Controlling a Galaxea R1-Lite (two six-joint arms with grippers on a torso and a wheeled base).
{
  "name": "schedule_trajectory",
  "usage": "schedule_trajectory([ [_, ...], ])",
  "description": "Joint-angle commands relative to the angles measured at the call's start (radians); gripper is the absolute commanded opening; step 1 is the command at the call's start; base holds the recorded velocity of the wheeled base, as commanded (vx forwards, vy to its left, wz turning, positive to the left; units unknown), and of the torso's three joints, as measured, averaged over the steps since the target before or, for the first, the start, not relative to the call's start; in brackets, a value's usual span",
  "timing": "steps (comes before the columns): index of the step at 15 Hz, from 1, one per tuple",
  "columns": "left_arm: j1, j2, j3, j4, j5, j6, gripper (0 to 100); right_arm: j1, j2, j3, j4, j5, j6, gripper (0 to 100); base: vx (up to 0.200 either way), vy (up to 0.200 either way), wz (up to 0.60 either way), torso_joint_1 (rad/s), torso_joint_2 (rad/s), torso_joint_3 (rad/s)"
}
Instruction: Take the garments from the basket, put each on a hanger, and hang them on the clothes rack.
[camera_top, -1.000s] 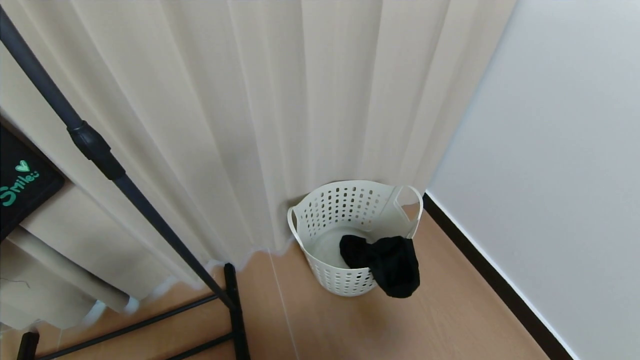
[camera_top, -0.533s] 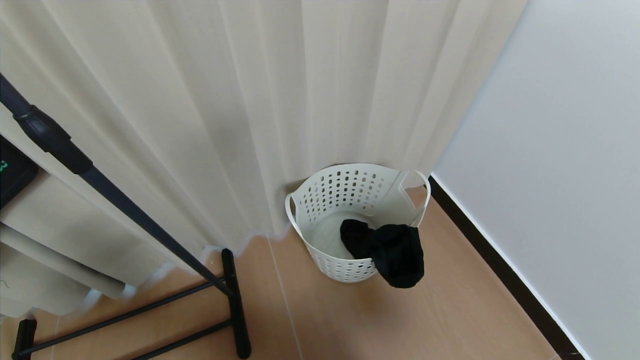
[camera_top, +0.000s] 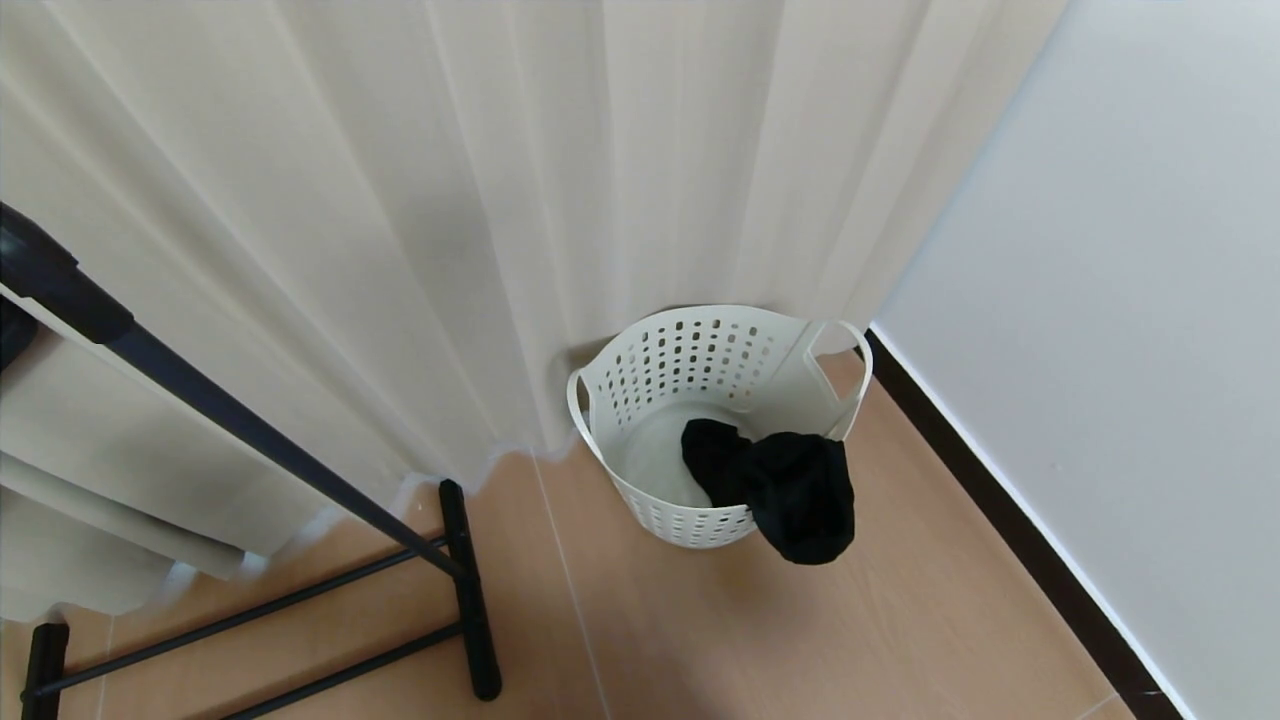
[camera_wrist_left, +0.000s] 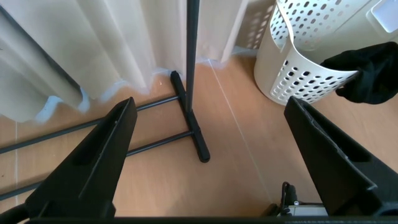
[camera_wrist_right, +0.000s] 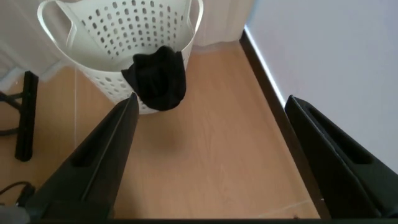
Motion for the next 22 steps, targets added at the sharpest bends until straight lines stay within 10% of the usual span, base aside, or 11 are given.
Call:
schedule_trajectory([
  [1, -0.001, 0.0, 0.0, 0.0, -0.001, 0.0, 100, 0.08, 0.186, 0.0, -0.015, 0.022, -0.002, 100, 0.0, 0.0, 0.0, 0.0, 0.0, 0.0],
  [5, 0.001, 0.0, 0.0, 0.0, 0.001, 0.0, 100, 0.224, 0.551, -0.161, -0.06, 0.023, -0.01, 100, 0.0, 0.0, 0.0, 0.0, 0.0, 0.0],
  [22, 0.001, 0.0, 0.003, 0.0, -0.002, 0.013, 100, 0.234, 1.715, -1.141, -0.104, -0.014, -0.458, 100, 0.0, 0.0, 0.0, 0.0, 0.0, 0.0],
])
